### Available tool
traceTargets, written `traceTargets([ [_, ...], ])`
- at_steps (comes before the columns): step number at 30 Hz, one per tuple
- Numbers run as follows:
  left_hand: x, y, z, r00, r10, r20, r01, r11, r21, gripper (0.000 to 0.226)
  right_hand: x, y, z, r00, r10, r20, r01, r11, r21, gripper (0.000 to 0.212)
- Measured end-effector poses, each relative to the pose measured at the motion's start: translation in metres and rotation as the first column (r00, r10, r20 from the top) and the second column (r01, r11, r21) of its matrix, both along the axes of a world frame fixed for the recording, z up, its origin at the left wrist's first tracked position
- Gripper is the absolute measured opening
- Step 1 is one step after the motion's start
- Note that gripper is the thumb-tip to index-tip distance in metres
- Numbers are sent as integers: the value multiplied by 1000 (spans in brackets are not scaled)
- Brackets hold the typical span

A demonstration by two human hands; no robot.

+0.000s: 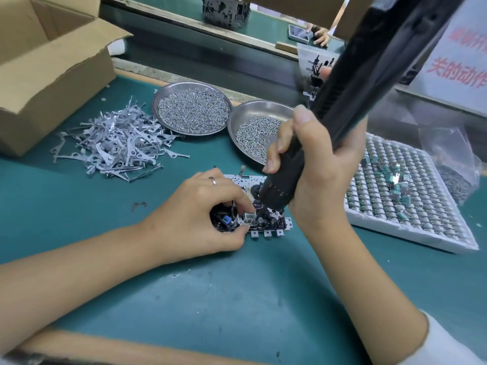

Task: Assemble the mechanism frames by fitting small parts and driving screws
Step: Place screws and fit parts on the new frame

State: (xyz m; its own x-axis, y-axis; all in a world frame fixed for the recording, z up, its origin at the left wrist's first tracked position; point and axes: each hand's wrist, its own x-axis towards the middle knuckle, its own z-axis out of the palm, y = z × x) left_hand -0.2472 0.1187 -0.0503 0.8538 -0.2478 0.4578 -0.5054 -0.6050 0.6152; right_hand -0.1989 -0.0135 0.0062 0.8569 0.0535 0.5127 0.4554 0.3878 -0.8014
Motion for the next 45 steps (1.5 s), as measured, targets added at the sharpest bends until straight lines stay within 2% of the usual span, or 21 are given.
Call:
traceTargets([
  [4,-1,0,-1,1000,11,4,-11,1000,-5,17,1,-1,-2,999,51,-16,-51,999,-6,25],
  [8,0,0,-2,1000,12,17,-12,1000,6,18,3,-7,-1,999,33,-19,-34,998,-44,28],
  [10,0,0,-2,1000,7,27,-8,1000,11,18,4,-16,-5,998,1,55,5,993,-121,36],
  [12,-1,-1,-1,999,5,45,-6,1000,17,19,3,-30,-16,968,-131,216,174,965,-196,40],
  [15,0,0,0,996,15,87,-17,1000,25,22,-2,-51,-36,801,-467,374,545,828,-133,24],
  [16,2,0,1,994,34,101,-35,999,9,23,-6,-54,-41,760,-500,415,600,785,-154,21],
  [17,3,2,2,991,69,112,-66,997,-29,24,-10,-53,-46,758,-458,465,602,765,-228,18],
  [19,7,5,3,978,167,127,-153,981,-117,22,-19,-44,-52,806,-208,554,519,697,-494,19],
  [21,13,8,3,952,269,144,-245,955,-165,18,-28,-28,-57,832,51,552,457,502,-734,43],
  [23,18,13,1,932,334,145,-302,932,-202,18,-32,-19,-58,856,171,489,423,312,-851,63],
  [25,22,17,1,921,359,149,-322,919,-228,20,-38,-18,-56,874,178,452,412,222,-884,60],
  [29,26,21,-1,905,379,190,-337,915,-222,22,-52,-14,-56,846,210,489,483,83,-871,37],
  [33,25,23,-4,914,358,190,-313,922,-230,21,-65,-19,-54,840,214,498,511,-5,-860,27],
  [36,22,19,-6,927,289,241,-262,955,-137,26,-83,-40,-54,832,217,510,534,-70,-842,25],
  [39,17,13,-7,930,141,339,-160,987,30,33,-99,-73,-52,851,149,504,520,-96,-849,26],
  [42,15,5,-6,905,28,424,-117,976,185,31,-112,-116,-51,864,50,500,503,-115,-857,25],
  [45,15,1,-8,881,-21,473,-105,966,238,29,-121,-165,-49,857,-54,512,497,-170,-851,19],
])
